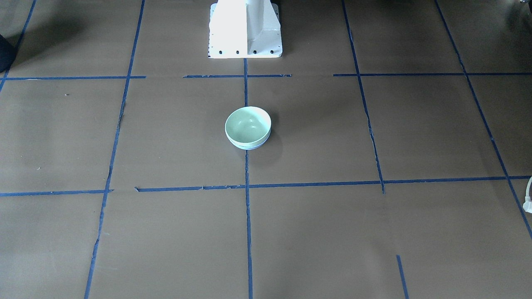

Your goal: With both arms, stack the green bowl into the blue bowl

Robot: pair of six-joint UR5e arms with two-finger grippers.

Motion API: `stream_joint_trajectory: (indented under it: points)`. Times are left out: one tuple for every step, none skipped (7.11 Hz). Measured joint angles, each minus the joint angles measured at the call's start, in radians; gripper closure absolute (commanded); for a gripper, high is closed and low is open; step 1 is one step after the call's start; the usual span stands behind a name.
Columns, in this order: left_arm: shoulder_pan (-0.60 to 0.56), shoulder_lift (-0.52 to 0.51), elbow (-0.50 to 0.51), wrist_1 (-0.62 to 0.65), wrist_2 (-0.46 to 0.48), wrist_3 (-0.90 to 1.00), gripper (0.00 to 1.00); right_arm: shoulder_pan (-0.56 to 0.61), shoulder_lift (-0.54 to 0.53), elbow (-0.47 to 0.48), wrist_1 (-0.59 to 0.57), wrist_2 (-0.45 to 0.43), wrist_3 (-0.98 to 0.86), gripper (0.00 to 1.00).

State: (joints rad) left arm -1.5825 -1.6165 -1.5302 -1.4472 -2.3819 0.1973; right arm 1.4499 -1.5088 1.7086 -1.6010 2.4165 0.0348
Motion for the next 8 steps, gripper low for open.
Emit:
stream_joint_trajectory:
  points:
    - [-0.002, 0.012, 0.003, -0.007, -0.007, 0.000, 0.00, 0.035, -0.032, -0.014, 0.003, 0.008, -0.015, 0.00]
    - [-0.003, 0.024, 0.001, -0.009, -0.010, -0.002, 0.00, 0.053, -0.048, -0.025, 0.006, 0.008, -0.024, 0.00]
    - [-0.003, 0.035, -0.002, -0.011, -0.011, -0.003, 0.00, 0.061, -0.057, -0.036, 0.006, 0.004, -0.026, 0.00]
    - [-0.004, 0.042, -0.004, -0.012, -0.011, -0.004, 0.00, 0.079, -0.064, -0.056, 0.006, 0.004, -0.026, 0.00]
    - [-0.004, 0.044, -0.005, -0.013, -0.010, -0.004, 0.00, 0.105, -0.075, -0.083, 0.007, 0.006, -0.034, 0.00]
    - [-0.004, 0.044, -0.006, -0.014, -0.010, -0.004, 0.00, 0.128, -0.092, -0.103, 0.009, 0.007, -0.066, 0.00]
    - [-0.004, 0.045, -0.006, -0.014, -0.010, -0.003, 0.00, 0.151, -0.107, -0.124, 0.012, 0.008, -0.118, 0.00]
    - [-0.004, 0.046, -0.006, -0.015, -0.010, -0.002, 0.00, 0.166, -0.117, -0.144, 0.022, 0.008, -0.149, 0.00]
